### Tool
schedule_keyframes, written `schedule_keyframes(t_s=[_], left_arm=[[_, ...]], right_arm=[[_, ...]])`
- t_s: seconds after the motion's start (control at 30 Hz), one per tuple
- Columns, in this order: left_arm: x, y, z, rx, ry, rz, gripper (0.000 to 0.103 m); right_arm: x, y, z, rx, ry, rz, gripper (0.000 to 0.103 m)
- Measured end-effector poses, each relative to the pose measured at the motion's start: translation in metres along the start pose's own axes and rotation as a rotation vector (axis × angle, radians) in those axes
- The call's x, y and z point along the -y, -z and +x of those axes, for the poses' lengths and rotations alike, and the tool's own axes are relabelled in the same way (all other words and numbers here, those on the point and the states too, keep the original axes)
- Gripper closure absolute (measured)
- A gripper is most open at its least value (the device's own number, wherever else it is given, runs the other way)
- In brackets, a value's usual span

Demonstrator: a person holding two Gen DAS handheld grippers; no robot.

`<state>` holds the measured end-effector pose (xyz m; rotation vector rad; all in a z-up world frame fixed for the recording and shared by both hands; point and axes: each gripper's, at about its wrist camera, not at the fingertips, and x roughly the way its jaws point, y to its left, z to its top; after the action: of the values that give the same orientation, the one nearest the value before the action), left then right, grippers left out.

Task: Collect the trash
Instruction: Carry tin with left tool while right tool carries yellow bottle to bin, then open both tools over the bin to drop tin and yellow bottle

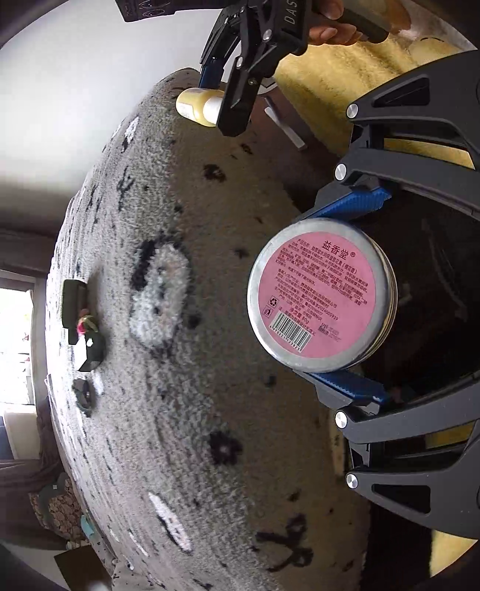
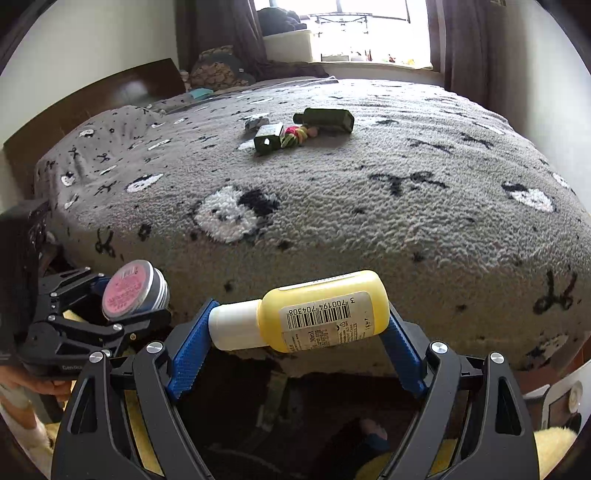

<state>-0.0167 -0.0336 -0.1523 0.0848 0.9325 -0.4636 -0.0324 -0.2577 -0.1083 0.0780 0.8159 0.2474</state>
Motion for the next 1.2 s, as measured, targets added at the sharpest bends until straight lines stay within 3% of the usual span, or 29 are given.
schedule_keyframes(t_s=[0.43,0.8,1.2], left_arm=[[-0.003,0.059,0.058,-0.193,-0.001,-0.041,0.036],[-0.007,0.079,0.103,-0.314,0.019,-0.064,0.036],[-0.002,0.094,0.131,-0.390,0.043,-0.073,0.036]], right_arm=[[-0.002,0.043,0.055,-0.173,-0.060,0.052,0.018],[-0.002,0.077,0.106,-0.352,-0.131,0.119,0.018],[-0.015,0.095,0.129,-0.428,-0.120,0.092,0.018]])
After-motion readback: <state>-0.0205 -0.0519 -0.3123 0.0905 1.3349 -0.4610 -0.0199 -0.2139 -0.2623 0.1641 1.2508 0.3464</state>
